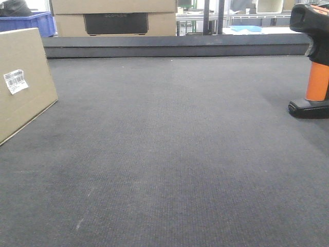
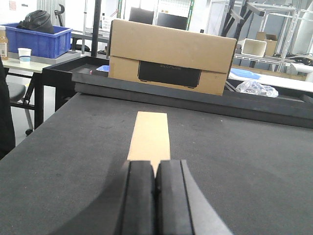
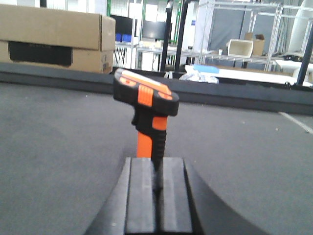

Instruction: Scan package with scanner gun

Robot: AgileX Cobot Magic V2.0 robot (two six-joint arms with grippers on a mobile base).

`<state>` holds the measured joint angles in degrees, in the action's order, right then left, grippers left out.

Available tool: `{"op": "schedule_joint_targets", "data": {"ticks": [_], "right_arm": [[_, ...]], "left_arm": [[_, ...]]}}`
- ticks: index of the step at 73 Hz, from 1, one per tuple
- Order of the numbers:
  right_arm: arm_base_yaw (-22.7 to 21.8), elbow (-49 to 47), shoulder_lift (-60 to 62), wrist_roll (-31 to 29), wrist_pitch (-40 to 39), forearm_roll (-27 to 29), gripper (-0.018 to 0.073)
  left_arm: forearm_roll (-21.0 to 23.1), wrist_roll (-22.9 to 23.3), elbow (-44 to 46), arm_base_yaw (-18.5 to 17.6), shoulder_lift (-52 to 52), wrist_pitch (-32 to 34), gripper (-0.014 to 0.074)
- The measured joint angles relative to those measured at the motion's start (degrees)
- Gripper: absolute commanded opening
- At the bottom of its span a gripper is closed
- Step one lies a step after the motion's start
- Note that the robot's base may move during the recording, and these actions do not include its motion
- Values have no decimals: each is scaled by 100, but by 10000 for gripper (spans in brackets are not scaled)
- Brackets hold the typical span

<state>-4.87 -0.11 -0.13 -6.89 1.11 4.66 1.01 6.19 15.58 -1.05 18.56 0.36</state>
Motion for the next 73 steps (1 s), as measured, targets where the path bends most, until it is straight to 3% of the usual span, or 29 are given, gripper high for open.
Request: {"op": "schedule_joint_targets", "data": {"ticks": [65, 73], "right_arm": [[7, 0, 0, 0, 318, 134, -162], [7, 0, 0, 0, 318, 134, -162]], "left_arm": [[-23, 0, -23, 0, -44, 0, -111], [-101, -318, -233, 0, -315, 11, -111]]}}
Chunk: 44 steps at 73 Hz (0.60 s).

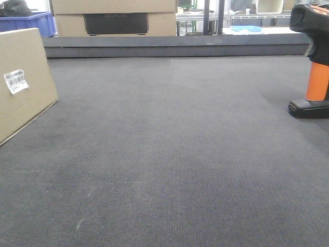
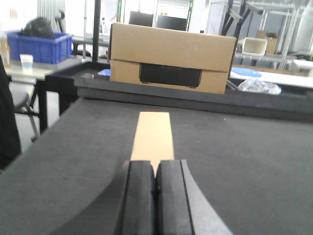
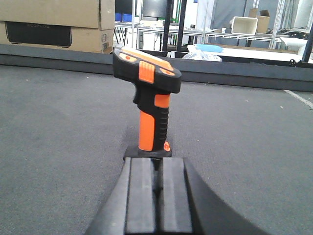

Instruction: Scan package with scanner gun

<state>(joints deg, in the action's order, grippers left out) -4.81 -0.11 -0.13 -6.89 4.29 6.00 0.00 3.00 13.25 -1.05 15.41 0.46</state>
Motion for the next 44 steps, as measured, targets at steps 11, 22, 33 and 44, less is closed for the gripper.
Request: {"op": "schedule_joint_targets", "data": {"ticks": [11, 22, 33, 44], "right_arm": [[0, 0, 0, 0, 0, 0, -162], [-9, 11, 0, 0, 12, 0, -162], [-9, 13, 0, 0, 12, 0, -162], [-9, 13, 0, 0, 21, 0, -162]], "left_arm": [[0, -234, -633, 0, -952, 0, -111], [-31, -300, -1106, 0, -1492, -13, -111], [-31, -300, -1316, 0, -1502, 22, -111], [-41, -300, -1331, 0, -1515, -1, -111]]}}
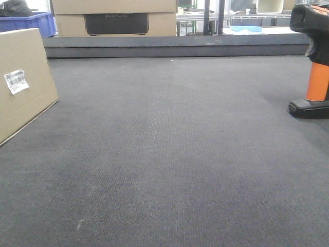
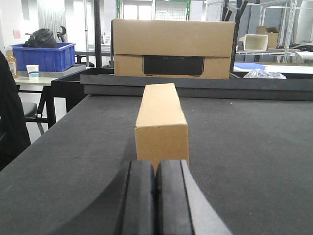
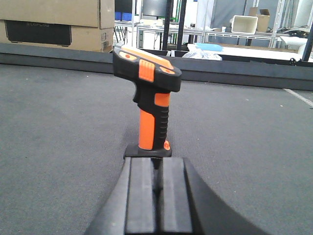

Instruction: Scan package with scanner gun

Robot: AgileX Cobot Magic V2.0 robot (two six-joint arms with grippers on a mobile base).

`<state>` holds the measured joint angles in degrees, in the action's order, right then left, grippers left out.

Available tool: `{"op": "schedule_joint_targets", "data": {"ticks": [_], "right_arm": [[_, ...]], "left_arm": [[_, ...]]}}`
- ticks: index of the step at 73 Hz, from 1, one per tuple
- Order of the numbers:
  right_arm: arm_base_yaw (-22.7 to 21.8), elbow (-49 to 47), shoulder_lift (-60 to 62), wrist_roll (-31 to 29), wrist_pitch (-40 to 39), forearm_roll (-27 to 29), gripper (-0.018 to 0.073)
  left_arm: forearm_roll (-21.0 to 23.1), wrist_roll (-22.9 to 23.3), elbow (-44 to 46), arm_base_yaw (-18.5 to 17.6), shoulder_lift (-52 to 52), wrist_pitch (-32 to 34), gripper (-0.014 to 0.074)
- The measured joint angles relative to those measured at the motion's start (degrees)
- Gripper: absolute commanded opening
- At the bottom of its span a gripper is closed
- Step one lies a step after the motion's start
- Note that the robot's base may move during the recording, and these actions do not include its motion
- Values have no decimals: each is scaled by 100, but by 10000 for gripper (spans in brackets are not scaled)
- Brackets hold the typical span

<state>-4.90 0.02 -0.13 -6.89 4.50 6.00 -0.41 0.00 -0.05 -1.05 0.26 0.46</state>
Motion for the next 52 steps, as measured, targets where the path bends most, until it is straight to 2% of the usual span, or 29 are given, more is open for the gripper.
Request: {"op": "schedule_joint_targets", "data": {"ticks": [52], "right_arm": [[0, 0, 0, 0, 0, 0, -162]], "left_arm": [[0, 0, 0, 0, 0, -46, -111]]}}
